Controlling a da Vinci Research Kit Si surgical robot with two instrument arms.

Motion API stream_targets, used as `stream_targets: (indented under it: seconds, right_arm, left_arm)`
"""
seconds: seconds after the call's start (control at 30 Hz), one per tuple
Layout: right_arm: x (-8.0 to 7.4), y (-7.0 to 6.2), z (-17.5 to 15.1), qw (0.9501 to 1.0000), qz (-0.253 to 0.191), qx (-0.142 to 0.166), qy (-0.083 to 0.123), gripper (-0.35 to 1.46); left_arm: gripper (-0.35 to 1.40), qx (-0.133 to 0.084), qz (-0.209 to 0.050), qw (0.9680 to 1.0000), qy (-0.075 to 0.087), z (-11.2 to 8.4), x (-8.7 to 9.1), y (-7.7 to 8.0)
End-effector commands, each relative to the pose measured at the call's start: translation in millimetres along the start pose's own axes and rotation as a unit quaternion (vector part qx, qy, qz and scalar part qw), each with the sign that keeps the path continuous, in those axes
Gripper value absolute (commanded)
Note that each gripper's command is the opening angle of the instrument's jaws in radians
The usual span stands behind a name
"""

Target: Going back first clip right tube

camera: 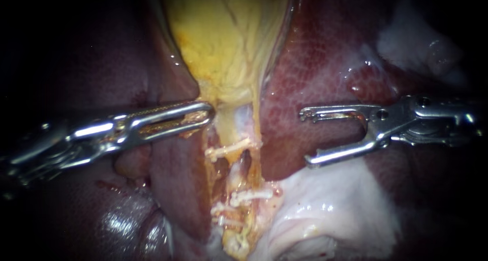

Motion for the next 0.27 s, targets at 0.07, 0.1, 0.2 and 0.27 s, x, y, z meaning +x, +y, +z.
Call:
stream_targets:
  seconds: [0.07, 0.1, 0.2, 0.27]
  right_arm:
    - [0.0, 0.0, 0.0, 1.0, 0.0, 0.0, 0.0, 0.6]
    - [0.0, -0.1, 0.0, 1.0, 0.0, 0.0, 0.0, 0.6]
    - [0.1, -0.2, 0.1, 1.0, 0.0, 0.0, 0.0, 0.6]
    - [0.1, -0.2, 0.2, 1.0, 0.0, 0.001, 0.0, 0.6]
  left_arm:
    - [-0.35, 0.0, 0.0, 1.0, 0.001, -0.1, 0.0, 0.0]
    - [-0.35, 0.0, 0.0, 1.0, 0.001, -0.1, 0.0, 0.0]
    - [-0.35, 0.0, 0.0, 1.0, 0.001, -0.2, -0.1, 0.1]
    - [-0.35, 0.0, 0.0, 1.0, 0.001, -0.2, -0.1, 0.1]
